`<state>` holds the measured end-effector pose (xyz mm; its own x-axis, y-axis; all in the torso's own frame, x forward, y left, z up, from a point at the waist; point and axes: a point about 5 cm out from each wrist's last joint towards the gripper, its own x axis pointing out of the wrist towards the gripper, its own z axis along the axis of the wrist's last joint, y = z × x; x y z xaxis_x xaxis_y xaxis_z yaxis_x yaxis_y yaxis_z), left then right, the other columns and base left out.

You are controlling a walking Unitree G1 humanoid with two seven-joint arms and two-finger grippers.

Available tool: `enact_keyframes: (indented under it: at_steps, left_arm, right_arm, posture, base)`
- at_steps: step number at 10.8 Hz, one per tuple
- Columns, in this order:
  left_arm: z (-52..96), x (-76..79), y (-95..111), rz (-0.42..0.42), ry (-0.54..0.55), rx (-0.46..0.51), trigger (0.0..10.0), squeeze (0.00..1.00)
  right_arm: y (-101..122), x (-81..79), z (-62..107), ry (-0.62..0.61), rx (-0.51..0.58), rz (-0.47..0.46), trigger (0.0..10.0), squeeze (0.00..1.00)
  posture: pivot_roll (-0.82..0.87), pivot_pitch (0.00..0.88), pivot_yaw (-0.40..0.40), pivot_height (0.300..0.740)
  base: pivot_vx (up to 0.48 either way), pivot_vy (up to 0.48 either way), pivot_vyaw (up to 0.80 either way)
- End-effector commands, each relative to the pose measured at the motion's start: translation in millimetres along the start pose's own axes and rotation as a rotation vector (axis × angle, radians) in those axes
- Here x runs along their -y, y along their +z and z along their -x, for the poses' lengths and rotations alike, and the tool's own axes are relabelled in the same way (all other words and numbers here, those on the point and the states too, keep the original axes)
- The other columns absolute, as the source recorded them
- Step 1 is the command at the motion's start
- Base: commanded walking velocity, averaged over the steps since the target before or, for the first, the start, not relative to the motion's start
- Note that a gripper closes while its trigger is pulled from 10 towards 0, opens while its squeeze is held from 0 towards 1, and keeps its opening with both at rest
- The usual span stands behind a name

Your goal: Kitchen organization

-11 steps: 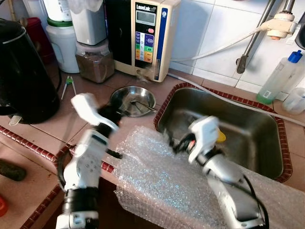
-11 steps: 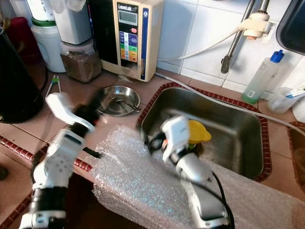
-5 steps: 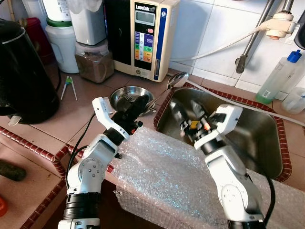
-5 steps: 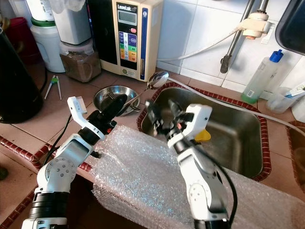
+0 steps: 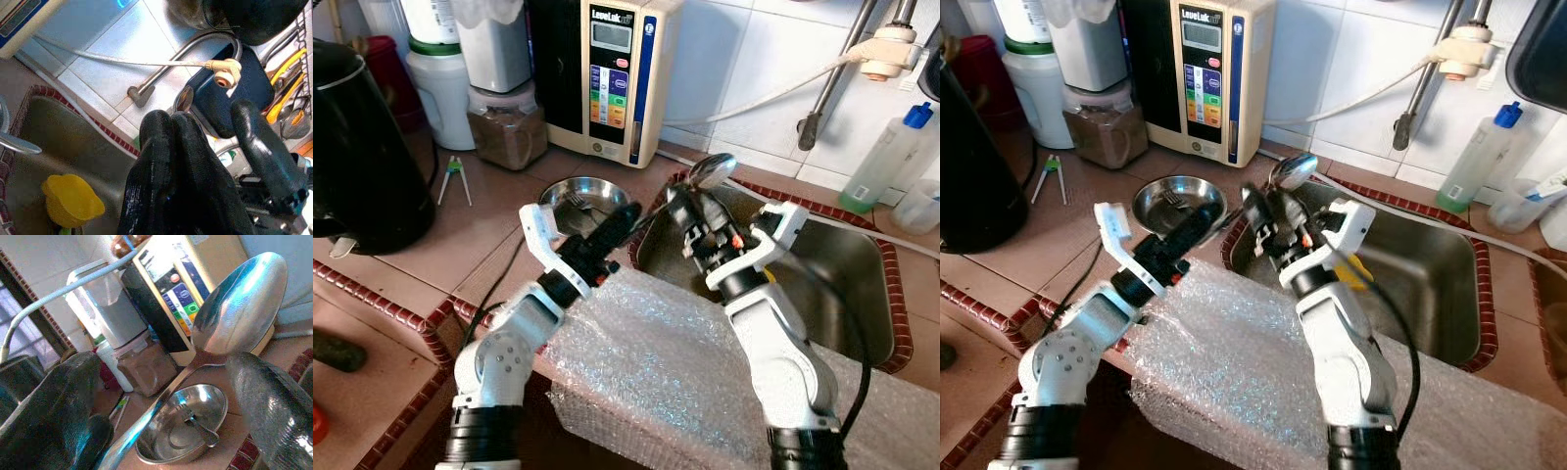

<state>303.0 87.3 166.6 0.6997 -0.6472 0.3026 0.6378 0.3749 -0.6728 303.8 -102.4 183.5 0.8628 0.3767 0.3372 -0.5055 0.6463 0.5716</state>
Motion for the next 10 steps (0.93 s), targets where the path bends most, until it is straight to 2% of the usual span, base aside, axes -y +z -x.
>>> enact_keyframes:
  at_steps: [1,3,4,6,8,10]
  left_arm:
    - [-2.2,8.0,-0.6,-0.003,-0.037,-0.009,0.0,0.0]
    - [-0.7,6.5,0.2,-0.009,-0.023,-0.007,0.0,0.0]
    - [-0.5,3.7,2.5,-0.02,-0.001,0.003,0.0,0.0]
    - [0.2,-1.6,7.9,-0.048,0.04,0.022,0.0,0.0]
    - [0.1,-2.2,9.1,-0.055,0.037,0.02,0.0,0.0]
    - [-0.6,6.2,4.0,-0.021,-0.036,-0.028,0.0,0.0]
  right_arm:
    - [3.0,-0.1,-4.4,-0.009,0.017,-0.044,10.0,0.0]
    - [1.7,-0.3,-3.5,0.001,0.013,-0.08,10.0,0.0]
    - [-1.6,1.6,5.0,0.017,-0.008,-0.114,10.0,0.0]
    - [-5.8,12.1,25.9,0.001,-0.053,-0.097,10.0,0.0]
    - [-1.8,13.5,41.8,0.035,-0.082,-0.068,10.0,0.0]
    - [5.7,25.8,42.7,-0.003,-0.057,-0.04,10.0,0.0]
  posture:
    - [0.07,0.0,-0.04,0.74]
    - [0.07,0.0,-0.041,0.74]
    - [0.07,0.0,-0.041,0.74]
    - [0.07,0.0,-0.037,0.74]
    - [0.07,0.0,-0.031,0.74]
    - [0.07,0.0,-0.022,0.74]
  base:
    - [0.0,0.0,0.0]
    - [0.0,0.0,0.0]
    - [0.0,0.0,0.0]
    - [0.0,0.0,0.0]
    - [0.0,0.0,0.0]
    - [0.0,0.0,0.0]
